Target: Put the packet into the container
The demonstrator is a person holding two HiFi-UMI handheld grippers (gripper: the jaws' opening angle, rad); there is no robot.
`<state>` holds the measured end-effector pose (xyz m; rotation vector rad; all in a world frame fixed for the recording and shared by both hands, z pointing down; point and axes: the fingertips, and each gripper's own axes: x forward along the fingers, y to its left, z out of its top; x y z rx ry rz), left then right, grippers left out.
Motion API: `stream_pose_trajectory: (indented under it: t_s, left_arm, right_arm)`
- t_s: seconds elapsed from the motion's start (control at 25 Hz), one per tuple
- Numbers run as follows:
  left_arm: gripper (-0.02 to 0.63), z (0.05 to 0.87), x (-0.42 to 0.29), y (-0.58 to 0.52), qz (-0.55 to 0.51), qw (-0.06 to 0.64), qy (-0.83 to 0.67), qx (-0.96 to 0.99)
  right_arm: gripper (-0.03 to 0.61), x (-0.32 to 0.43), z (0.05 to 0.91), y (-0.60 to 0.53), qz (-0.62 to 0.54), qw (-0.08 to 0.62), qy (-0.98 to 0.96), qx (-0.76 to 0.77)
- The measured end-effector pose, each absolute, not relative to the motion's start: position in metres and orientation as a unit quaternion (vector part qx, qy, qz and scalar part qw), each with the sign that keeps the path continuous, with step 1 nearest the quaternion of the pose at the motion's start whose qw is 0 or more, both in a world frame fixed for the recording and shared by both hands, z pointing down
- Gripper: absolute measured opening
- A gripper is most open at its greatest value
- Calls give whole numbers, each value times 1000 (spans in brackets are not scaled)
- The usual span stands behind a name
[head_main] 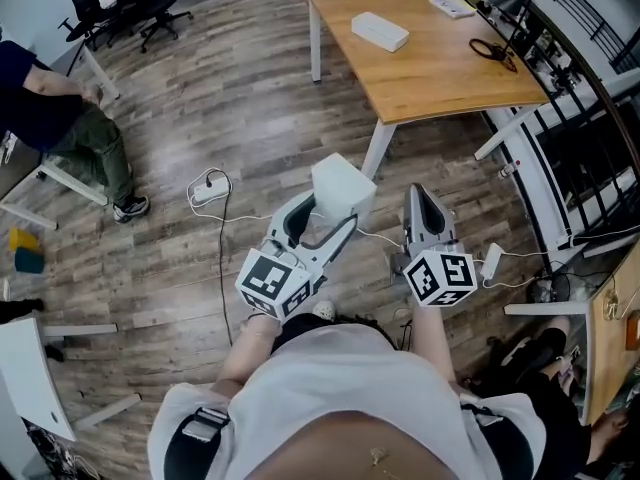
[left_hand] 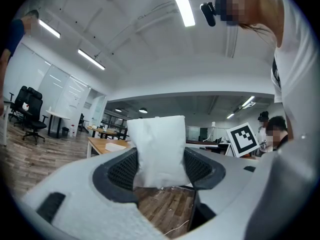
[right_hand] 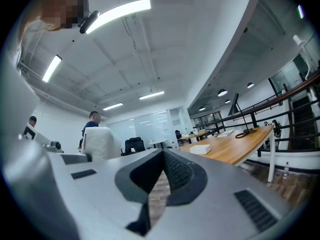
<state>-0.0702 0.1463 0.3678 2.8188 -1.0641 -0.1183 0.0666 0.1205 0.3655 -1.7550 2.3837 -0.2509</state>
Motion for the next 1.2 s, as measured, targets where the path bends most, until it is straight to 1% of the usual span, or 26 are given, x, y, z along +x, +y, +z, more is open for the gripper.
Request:
stream_pose_trajectory:
  t_s: [0.68, 1.2]
  left_arm:
    - [293, 374, -82, 138, -40, 71, -364, 928]
    - [293, 385, -72, 67, -24, 73, -367, 927]
  right_arm:
    - [11, 58, 383, 111, -102, 65, 800, -588]
    - [11, 71, 384, 46, -91, 64, 790, -603]
